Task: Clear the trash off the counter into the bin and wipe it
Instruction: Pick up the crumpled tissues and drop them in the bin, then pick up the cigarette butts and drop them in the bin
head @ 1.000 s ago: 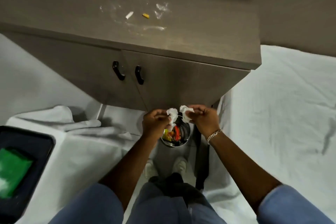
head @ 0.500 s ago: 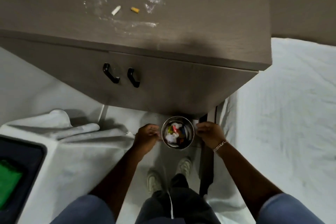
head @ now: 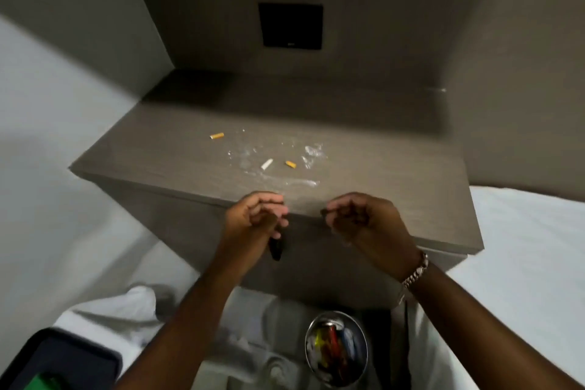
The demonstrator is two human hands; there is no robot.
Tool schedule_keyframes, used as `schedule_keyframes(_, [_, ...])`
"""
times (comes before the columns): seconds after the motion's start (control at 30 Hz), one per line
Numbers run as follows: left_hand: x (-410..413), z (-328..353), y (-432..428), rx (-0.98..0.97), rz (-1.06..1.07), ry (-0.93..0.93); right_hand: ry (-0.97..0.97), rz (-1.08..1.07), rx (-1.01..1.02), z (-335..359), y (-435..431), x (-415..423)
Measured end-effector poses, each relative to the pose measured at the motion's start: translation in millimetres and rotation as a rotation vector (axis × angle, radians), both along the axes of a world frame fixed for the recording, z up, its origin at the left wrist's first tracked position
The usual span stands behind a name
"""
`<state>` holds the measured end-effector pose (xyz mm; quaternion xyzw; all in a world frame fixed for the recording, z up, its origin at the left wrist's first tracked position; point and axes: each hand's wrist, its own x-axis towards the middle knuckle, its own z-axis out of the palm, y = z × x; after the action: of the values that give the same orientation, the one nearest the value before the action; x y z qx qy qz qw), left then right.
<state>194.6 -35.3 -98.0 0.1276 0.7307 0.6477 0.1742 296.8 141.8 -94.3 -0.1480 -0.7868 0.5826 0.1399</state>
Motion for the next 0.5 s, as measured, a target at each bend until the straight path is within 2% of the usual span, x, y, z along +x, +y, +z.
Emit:
schedule_keyframes(0.1, [-55,22,-4,-0.02,0.157,0.14,0.057,-0.075,0.175,26,10,-55])
schedule_keyframes(0.2, [-118,24,-11,-0.261,0.267,0.396,-0.065,-0.072,0.458,34,13,-110])
schedule_keyframes(0.27, [-158,22,-13,-0.425,0.248,0.473,-0.251,-0.009,0.623,33,13,-143])
schedule_keyframes(0.37, [-204,17,-8,-0.636,0.152,0.494,-0.512,0.062,0.782,30,6,-170])
schedule_keyframes(0.43, [-227,12,-6,-0.813,0.059,0.515,-0.568,0.062,0.815,29,0,-180])
schedule_keyframes(0.5, [-237,9,-7,-0.903,-0.003,0.585,-0.573,0.077,0.856,30,-3,-185])
